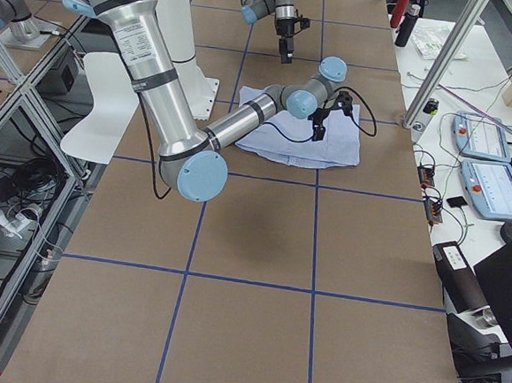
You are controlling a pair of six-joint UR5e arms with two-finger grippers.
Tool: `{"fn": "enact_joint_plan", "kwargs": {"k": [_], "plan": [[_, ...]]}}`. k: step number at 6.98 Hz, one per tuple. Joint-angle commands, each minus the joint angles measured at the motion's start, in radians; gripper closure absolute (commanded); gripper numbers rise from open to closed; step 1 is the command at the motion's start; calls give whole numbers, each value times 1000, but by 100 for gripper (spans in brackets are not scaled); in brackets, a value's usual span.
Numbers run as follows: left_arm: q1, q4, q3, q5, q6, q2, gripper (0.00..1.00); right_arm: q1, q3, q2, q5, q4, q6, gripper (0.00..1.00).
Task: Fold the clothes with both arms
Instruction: 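Release the corner and lower the left gripper toward the shirt's near corner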
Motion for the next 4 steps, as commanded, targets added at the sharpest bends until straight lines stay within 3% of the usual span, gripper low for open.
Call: {"fn": "enact_joint_plan", "kwargs": {"k": [1, 4], "plan": [[186, 91, -19, 137, -101, -10, 1, -41, 118, -40, 19, 8, 201, 0], [248, 130, 88, 181, -93, -56, 12, -81, 183, -48, 17, 8, 331, 0]]}}
